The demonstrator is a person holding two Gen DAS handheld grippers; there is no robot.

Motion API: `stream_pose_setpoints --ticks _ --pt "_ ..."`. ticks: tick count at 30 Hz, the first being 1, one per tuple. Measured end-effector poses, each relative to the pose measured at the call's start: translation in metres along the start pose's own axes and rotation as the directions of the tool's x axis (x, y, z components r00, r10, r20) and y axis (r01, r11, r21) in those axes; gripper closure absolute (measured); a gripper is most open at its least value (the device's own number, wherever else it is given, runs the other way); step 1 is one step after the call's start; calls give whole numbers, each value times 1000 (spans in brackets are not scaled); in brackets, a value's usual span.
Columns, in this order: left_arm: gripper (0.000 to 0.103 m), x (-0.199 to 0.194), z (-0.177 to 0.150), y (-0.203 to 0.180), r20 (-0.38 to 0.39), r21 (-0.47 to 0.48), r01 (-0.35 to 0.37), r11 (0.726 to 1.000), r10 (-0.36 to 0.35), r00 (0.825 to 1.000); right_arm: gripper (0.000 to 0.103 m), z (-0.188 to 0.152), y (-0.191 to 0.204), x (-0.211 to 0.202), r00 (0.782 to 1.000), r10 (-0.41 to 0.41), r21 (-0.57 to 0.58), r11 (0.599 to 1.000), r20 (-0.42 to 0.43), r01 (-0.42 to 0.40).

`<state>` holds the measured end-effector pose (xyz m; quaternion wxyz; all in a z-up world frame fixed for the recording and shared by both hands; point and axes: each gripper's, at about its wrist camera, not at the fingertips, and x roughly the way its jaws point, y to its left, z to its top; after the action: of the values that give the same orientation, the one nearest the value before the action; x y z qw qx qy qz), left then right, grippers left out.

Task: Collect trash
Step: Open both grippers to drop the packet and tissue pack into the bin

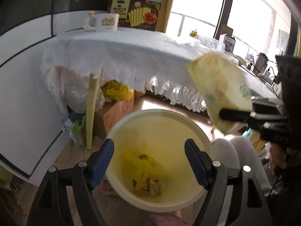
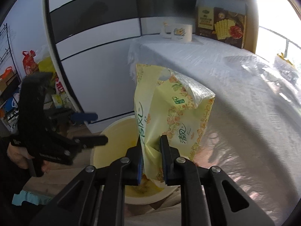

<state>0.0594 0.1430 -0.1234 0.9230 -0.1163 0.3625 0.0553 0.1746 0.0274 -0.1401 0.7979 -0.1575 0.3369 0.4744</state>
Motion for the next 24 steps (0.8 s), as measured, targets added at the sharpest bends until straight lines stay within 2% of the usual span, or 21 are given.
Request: stream_pose_setpoints --ticks 3,5,7,10,16,24 --pt "25 -10 2 8 24 -18 -10 1000 10 1000 84 1 5 10 1000 16 -13 1000 -18 -16" --pt "26 -16 3 14 37 -27 -19 999 20 999 78 0 12 17 999 30 -23 999 -35 -30" --pt "26 -21 5 16 53 -27 -41 999 42 998 65 0 16 21 999 32 -35 999 -42 -33" --pt "26 -29 6 19 76 -42 -56 998 59 995 53 -2 23 23 998 45 -46 998 -50 -48" --pt "26 -38 8 24 98 -65 -70 995 76 992 50 -3 25 17 998 35 -52 998 -51 -38" --pt "26 -39 12 11 106 -52 -71 996 76 991 49 -9 18 -1 1000 9 -36 999 -26 -10"
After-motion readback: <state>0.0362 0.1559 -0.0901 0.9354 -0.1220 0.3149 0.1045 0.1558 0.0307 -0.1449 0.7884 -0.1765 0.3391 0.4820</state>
